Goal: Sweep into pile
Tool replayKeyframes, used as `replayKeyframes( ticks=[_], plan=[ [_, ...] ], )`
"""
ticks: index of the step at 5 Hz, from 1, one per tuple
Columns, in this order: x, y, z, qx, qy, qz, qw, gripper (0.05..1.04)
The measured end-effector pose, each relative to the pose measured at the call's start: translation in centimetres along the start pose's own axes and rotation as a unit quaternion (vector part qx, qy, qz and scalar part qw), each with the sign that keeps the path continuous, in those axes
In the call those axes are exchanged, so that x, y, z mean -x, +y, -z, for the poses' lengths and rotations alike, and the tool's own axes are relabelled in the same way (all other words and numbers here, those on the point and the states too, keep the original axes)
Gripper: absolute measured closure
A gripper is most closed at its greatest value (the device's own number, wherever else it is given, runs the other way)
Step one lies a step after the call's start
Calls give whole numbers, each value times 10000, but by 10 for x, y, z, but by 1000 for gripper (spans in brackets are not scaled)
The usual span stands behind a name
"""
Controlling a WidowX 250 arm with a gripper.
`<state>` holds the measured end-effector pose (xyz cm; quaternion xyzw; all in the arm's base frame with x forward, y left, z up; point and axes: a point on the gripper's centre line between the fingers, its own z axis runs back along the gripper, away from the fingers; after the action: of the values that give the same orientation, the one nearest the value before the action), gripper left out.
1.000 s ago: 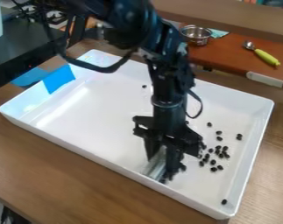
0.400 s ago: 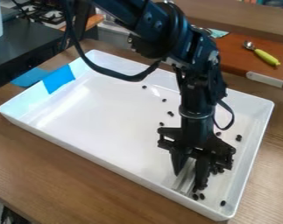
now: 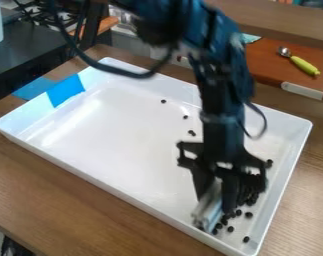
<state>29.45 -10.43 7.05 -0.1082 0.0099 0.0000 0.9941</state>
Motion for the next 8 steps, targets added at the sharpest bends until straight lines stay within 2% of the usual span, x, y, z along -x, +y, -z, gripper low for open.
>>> replayKeyframes(
  ticks=[1, 2, 3, 5, 7, 8],
  plan=[
    [-5, 39, -33, 247, -21, -234, 9994, 691],
    [-13, 64, -59, 296, -137, -227, 9992, 691],
    [-32, 111, -77, 55, -405, -457, 9981, 691],
    [-61, 179, -71, -569, -741, -463, 9946, 691],
    [-71, 210, -54, -922, -638, -399, 9929, 691],
    [-73, 212, -45, -1038, -575, -382, 9922, 691]
  ],
)
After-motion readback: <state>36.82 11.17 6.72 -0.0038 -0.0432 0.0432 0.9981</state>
